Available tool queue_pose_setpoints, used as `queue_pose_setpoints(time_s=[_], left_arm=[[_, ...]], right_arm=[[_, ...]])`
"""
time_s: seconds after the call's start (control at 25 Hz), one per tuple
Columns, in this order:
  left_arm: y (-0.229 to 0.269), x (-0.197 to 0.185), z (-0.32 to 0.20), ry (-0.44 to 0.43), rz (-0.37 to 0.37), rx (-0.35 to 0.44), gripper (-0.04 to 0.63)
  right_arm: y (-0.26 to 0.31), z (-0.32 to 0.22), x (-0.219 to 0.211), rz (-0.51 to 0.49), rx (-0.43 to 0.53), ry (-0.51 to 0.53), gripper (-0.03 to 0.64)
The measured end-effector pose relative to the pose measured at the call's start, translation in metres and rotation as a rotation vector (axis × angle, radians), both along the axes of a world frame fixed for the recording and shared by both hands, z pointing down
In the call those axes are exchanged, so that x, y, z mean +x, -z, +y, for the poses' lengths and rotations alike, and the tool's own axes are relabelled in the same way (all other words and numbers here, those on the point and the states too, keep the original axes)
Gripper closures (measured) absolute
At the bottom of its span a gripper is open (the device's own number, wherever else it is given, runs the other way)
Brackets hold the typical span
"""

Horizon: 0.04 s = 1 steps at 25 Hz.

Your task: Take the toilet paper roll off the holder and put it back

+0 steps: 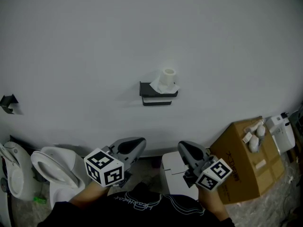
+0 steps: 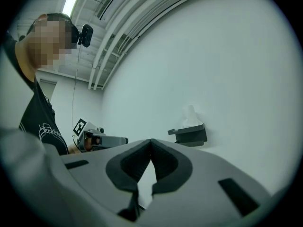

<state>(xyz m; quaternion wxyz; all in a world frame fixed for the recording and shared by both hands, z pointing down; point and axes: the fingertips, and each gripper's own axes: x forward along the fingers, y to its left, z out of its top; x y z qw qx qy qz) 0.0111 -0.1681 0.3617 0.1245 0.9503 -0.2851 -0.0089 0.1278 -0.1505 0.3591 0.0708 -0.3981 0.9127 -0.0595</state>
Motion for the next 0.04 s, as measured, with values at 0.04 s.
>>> queue_pose_setpoints(time_s=[0.04], left_arm=[[0.0001,0.0004,0.0004,-0.001,-0.001,-0.001,0.589]], right_arm=[[0.0001,0.0005,0.0006,-0.001,0.0,-0.001,0.612]])
